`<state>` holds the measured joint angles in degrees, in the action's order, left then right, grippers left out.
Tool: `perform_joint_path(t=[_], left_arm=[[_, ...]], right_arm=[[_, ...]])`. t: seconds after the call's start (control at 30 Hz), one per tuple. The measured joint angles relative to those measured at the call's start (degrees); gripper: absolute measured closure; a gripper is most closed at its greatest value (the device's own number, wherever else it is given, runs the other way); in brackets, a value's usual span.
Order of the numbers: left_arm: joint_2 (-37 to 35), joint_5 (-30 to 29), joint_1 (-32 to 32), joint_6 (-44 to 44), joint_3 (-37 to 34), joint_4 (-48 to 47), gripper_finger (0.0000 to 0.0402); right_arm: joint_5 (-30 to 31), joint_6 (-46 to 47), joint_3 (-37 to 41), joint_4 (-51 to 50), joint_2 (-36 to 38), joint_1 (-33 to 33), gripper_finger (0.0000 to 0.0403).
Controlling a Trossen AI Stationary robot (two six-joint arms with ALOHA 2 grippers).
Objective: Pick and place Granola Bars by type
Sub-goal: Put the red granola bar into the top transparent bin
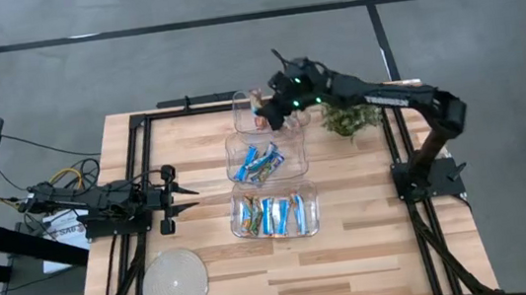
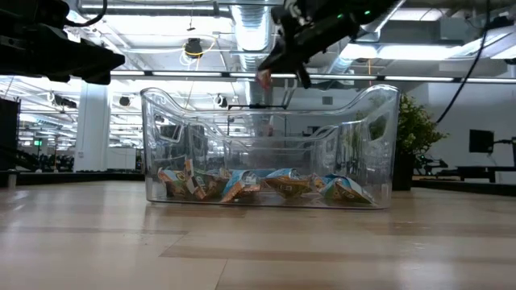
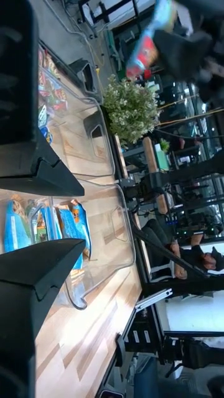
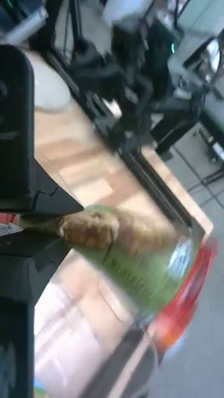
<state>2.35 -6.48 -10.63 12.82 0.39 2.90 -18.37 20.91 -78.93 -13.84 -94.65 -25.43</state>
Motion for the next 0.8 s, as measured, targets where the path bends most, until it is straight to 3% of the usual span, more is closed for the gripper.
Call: perform_joint_path(t=[0.4,0.8], left_arm=[[0.0,0.0,0.0,0.0,0.0,0.0,0.0287],[0.0,0.0,0.0,0.0,0.0,0.0,0.0287]], right_arm=[[-0.5,-3.4,-16.3,-9.2,-12.5,-5.2,0.0383],[5.6,-7.9,-17.0,-16.3,-13.3,-6.2,0.0385]])
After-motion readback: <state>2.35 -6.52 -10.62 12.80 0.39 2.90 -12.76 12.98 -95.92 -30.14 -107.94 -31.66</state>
